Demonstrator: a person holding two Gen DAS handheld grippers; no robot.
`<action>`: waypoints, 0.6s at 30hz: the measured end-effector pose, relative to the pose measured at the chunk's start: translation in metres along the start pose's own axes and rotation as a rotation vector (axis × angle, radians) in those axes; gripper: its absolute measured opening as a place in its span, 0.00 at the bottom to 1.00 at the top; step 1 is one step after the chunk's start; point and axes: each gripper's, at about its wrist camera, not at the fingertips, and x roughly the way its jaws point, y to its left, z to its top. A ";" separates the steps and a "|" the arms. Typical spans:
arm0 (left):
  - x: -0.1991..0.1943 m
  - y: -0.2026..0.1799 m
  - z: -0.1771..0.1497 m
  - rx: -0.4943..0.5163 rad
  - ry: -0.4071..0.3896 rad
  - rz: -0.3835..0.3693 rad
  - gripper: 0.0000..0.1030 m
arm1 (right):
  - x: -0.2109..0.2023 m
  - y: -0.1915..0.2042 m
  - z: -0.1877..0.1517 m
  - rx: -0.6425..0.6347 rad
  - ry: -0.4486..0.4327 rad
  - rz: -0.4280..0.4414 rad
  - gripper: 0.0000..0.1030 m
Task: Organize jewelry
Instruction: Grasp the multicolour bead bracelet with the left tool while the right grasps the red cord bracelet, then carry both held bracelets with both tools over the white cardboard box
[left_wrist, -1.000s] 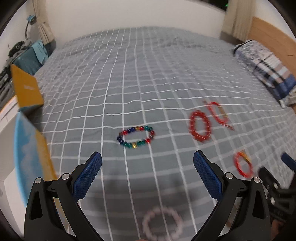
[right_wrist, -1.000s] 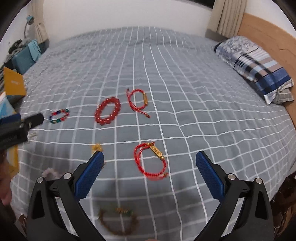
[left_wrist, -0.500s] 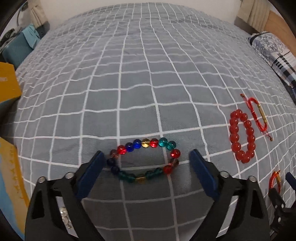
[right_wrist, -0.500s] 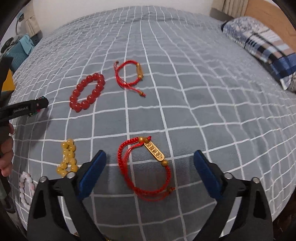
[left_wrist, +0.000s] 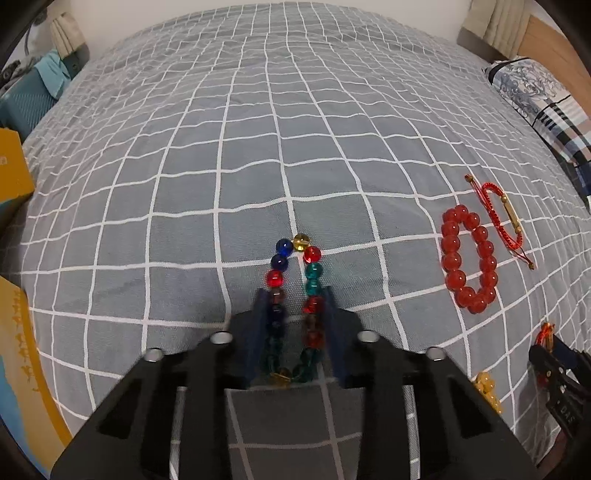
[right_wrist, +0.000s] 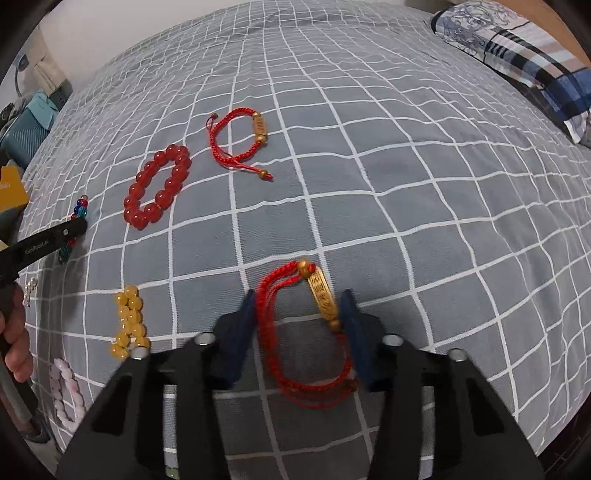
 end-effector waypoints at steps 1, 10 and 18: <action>-0.001 0.000 -0.001 0.002 0.002 0.002 0.17 | -0.001 -0.002 0.000 0.011 -0.001 0.001 0.29; -0.009 0.002 -0.004 -0.009 -0.019 -0.019 0.09 | -0.011 -0.008 -0.002 0.049 -0.048 0.031 0.11; -0.025 0.001 -0.003 -0.012 -0.072 -0.033 0.09 | -0.029 -0.007 -0.005 0.039 -0.151 0.017 0.11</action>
